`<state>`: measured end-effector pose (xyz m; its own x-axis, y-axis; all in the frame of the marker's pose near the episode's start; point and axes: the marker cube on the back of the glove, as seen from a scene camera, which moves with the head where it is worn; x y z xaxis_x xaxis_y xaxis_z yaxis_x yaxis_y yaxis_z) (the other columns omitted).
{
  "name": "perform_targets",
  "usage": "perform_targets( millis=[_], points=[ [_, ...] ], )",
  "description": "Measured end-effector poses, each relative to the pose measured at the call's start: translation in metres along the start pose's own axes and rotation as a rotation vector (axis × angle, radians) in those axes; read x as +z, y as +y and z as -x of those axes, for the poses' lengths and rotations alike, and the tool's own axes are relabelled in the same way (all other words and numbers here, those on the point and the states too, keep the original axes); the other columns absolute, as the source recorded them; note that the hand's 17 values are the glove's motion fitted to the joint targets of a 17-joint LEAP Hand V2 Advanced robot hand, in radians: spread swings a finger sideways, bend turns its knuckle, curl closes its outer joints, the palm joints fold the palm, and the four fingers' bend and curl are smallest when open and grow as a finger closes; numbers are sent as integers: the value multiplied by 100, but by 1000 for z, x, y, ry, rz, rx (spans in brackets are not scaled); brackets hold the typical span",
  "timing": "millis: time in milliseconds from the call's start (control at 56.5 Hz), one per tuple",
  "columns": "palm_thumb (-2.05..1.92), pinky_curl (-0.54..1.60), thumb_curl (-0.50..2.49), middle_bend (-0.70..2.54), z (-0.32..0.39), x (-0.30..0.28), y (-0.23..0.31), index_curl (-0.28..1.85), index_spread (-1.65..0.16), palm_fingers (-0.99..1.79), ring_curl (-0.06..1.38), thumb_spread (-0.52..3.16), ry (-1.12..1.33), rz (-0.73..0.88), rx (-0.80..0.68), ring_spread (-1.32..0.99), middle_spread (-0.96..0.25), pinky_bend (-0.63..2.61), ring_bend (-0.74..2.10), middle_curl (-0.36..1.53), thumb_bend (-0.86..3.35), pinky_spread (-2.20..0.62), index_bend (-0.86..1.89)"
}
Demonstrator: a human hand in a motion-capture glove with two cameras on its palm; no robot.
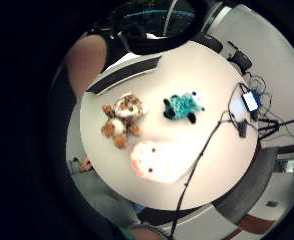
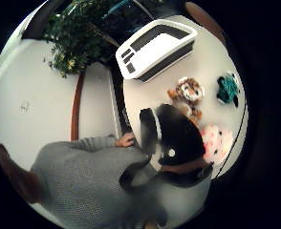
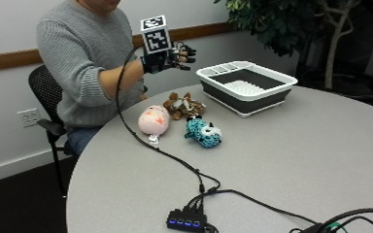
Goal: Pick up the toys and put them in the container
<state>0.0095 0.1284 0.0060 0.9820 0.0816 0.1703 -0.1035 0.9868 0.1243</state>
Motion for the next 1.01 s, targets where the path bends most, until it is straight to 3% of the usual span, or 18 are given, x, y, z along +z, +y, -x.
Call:
perform_targets(
  millis=[141, 301, 371, 442, 601, 707, 778, 814, 884, 955, 1008],
  points=[
    [-1, 34, 24, 17, 4, 48, -25, 31, -35, 2, 22, 154, 40, 84, 60, -23, -18, 84, 42, 22, 8, 0, 17],
    [2, 38, 26, 9, 9, 162, -15, 33, -34, -14, 21, 149, 161, 422, 225, -15, -15, 102, 30, 20, 7, 1, 17],
    [2, 41, 27, 3, 7, 201, -1, 32, -33, -26, 20, 144, 284, 524, 217, -9, -13, 113, 23, 17, 5, 1, 13],
    [3, 43, 28, 0, -8, 201, 4, 31, -32, -31, 19, 140, 416, 488, 181, -5, -11, 123, 16, 14, 4, 2, 13],
    [9, 42, 30, 5, 5, 205, -1, 32, -34, -14, 23, 143, 318, 384, 247, -1, -9, 120, 29, 10, 5, 0, 19],
    [18, 38, 32, 10, 7, 202, -10, 37, -38, 21, 28, 155, 433, 169, 227, -4, -11, 113, 50, 9, 11, -6, 35],
    [39, 34, 40, 17, 3, 196, -18, 36, -39, 76, 31, 157, 488, 63, 204, -17, -15, 117, 74, 9, 22, -24, 38],
    [47, 33, 45, 20, 5, 190, -22, 39, -39, 85, 33, 151, 454, 65, 176, -22, -16, 113, 77, 11, 24, -29, 42],
    [56, 34, 52, 30, -7, 152, -33, 48, -37, 101, 39, 139, 409, 63, 139, -29, -19, 101, 80, 15, 24, -35, 59],
    [60, 34, 59, 37, 0, 90, -51, 53, -35, 106, 41, 127, 213, -50, 256, -35, -20, 94, 79, 18, 24, -38, 66],
    [62, 34, 63, 41, 9, 42, -59, 57, -33, 107, 43, 119, 142, -128, 241, -38, -20, 91, 80, 21, 23, -39, 70]
  ],
)
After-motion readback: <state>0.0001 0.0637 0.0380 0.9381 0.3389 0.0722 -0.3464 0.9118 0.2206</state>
